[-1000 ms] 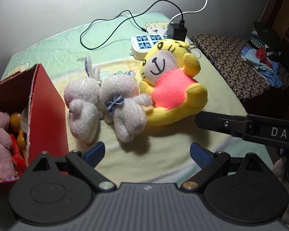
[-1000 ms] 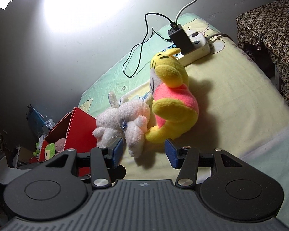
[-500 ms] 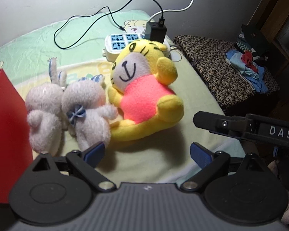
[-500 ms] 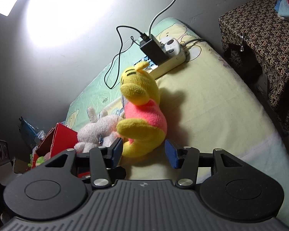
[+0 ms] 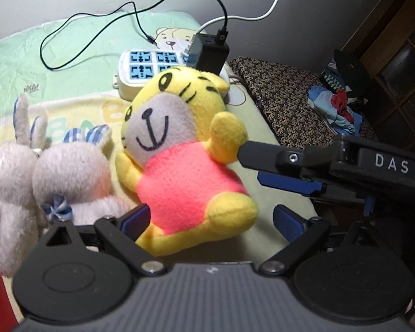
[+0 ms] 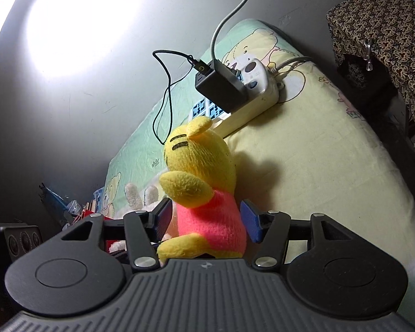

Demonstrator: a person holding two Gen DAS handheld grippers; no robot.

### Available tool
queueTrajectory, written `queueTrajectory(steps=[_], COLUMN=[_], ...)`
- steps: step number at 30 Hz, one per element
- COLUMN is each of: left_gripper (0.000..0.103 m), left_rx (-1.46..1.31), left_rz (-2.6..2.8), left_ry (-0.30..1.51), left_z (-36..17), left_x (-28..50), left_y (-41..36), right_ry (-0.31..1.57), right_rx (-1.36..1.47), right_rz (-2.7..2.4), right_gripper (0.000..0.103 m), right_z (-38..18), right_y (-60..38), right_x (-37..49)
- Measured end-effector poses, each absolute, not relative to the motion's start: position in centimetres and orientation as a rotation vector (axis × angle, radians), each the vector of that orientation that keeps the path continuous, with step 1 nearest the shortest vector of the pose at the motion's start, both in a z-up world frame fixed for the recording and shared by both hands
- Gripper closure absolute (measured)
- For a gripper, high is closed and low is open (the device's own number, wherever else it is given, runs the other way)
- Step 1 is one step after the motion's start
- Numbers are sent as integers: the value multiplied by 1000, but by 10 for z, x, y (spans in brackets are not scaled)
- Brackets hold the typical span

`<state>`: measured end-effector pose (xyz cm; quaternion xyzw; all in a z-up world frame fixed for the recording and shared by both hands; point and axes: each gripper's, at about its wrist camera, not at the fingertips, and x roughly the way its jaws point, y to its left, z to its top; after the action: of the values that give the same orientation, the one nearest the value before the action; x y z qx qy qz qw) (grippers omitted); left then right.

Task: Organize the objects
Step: 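Approach the yellow tiger plush with both grippers and grasp its pink body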

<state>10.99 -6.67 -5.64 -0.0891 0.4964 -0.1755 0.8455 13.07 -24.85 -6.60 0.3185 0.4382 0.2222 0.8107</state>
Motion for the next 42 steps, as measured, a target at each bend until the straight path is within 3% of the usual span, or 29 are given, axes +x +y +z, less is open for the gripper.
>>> queueTrajectory(steps=[3, 11, 18, 42], left_gripper=[7, 5, 6, 6], left_rx=[-190, -200, -224, -151], left_rz=[-357, -371, -375, -426], left_ry=[1064, 1104, 1104, 925], left_z=[-66, -87, -88, -19], left_x=[122, 141, 141, 33], left_y=[-65, -68, -66, -49], right_ry=[956, 1026, 1035, 901], right_rx=[677, 660, 693, 636], right_rz=[494, 528, 567, 581], right_gripper=[39, 38, 47, 51], right_z=[-74, -97, -99, -34], right_y=[-243, -224, -223, -210], right_x=[143, 169, 169, 65])
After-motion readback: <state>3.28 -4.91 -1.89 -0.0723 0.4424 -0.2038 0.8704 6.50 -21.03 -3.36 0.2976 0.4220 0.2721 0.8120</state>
